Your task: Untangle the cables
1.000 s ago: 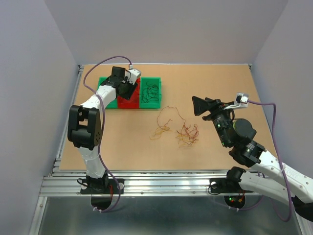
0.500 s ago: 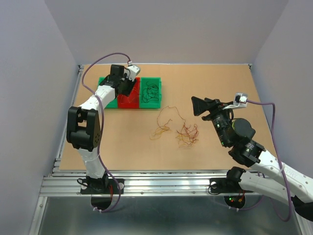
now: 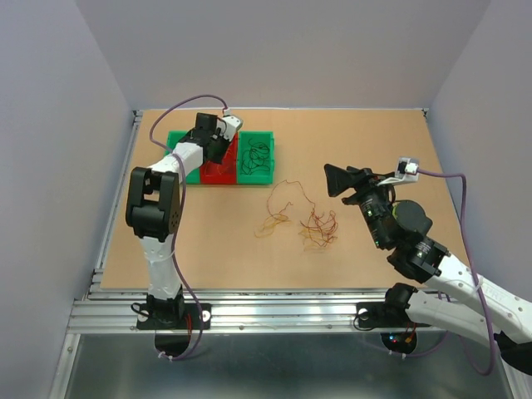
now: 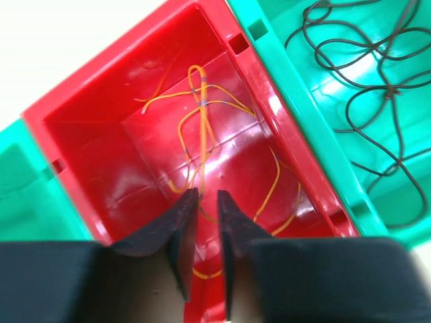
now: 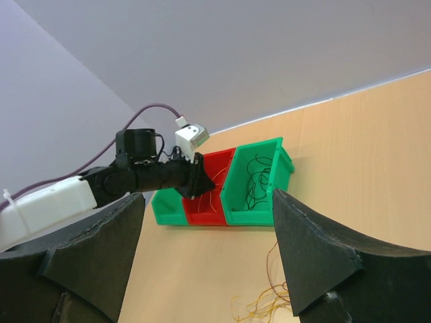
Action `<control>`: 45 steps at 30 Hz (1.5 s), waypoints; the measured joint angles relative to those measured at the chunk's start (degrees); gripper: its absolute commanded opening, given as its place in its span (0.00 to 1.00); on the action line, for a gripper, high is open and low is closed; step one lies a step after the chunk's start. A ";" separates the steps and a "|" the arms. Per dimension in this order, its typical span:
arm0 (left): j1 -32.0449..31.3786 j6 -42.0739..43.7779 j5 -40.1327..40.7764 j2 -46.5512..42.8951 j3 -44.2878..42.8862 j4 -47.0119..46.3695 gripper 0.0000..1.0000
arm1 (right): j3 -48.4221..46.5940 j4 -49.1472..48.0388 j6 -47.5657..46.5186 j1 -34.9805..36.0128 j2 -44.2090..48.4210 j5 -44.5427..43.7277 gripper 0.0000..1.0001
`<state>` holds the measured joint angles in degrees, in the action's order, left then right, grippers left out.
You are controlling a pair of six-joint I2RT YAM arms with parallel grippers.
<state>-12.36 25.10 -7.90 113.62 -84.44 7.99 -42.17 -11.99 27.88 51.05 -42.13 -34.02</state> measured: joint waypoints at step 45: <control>-0.31 -10.21 -11.72 -51.67 41.09 -43.71 0.98 | -21.44 34.91 -2.36 0.00 -30.97 -2.45 0.73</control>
<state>-12.67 14.90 -19.62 61.95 -43.35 -35.73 -63.61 22.92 25.52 51.05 -73.10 -36.47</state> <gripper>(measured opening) 0.986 0.760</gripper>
